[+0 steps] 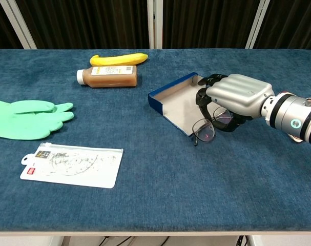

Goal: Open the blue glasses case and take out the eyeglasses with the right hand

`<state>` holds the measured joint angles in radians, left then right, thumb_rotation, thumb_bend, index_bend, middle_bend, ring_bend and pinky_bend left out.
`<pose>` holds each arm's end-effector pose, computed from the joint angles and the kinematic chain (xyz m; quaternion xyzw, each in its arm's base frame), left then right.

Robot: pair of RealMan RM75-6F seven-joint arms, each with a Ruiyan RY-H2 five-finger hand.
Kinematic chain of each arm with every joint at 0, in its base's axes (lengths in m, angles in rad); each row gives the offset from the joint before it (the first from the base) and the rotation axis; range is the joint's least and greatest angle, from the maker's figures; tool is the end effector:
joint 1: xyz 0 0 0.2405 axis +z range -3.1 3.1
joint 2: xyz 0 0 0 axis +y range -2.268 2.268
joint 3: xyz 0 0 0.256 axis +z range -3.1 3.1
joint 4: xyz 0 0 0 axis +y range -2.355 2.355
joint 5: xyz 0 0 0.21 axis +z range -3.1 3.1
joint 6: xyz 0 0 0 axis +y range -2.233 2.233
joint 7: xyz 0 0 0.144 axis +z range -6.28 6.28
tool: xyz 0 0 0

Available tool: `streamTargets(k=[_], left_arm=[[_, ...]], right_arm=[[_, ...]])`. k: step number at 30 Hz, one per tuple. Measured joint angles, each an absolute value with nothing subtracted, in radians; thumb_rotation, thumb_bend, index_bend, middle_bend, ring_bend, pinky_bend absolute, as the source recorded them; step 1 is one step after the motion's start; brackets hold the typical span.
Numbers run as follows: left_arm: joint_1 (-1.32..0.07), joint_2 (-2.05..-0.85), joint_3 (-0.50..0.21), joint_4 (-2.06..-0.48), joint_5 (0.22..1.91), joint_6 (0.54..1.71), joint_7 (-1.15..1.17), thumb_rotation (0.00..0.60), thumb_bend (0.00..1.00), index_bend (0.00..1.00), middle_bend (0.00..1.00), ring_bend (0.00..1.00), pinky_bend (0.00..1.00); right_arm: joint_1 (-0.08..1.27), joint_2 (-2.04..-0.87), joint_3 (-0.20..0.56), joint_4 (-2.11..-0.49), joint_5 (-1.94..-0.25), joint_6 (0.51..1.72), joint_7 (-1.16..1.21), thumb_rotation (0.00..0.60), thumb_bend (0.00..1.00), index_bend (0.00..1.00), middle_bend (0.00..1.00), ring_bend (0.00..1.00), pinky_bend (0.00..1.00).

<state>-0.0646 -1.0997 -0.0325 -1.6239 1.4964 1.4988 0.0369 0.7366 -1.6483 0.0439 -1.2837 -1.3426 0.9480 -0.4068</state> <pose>-0.3148 0.1710 0.1639 -0.5979 -0.3820 -0.3688 0.6005 -0.1693 -0.3234 -0.0561 0.8314 -0.2397 0.3072 0.3962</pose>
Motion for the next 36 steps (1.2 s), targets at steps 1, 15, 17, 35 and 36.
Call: streamTargets(k=[1,15,17,35,36], left_arm=[[-0.065,-1.100,-0.033,-1.624,1.496,1.499,0.037,0.600,0.24,0.47,0.37,0.23,0.14],[-0.065,-1.100,-0.033,-1.625,1.496,1.498,0.045,0.600,0.24,0.47,0.37,0.23,0.14],[-0.065,-1.101,-0.033,-1.625,1.496,1.499,0.045,0.600,0.24,0.47,0.37,0.23,0.14],[-0.065,-1.101,-0.032,-1.620,1.498,1.500,0.039,0.600,0.24,0.47,0.37,0.23,0.14],[-0.065,-1.102,-0.032,-1.620,1.498,1.500,0.041,0.600,0.24,0.47,0.37,0.23,0.14]], right_arm=[[0.736,-1.649,0.044,-1.283,-1.347,0.952,-0.403,0.600,0.48,0.67,0.26,0.00,0.00],[0.767,-1.577,0.027,-1.468,-1.520,0.986,-0.385,0.600,0.53,0.77,0.32,0.00,0.00],[0.789,-1.592,0.030,-1.476,-1.522,0.950,-0.407,0.600,0.53,0.76,0.32,0.00,0.00],[0.762,-1.584,0.062,-1.620,-1.362,0.988,-0.708,0.600,0.38,0.00,0.05,0.00,0.00],[0.743,-1.561,0.060,-1.639,-1.360,1.018,-0.707,0.600,0.38,0.00,0.05,0.00,0.00]])
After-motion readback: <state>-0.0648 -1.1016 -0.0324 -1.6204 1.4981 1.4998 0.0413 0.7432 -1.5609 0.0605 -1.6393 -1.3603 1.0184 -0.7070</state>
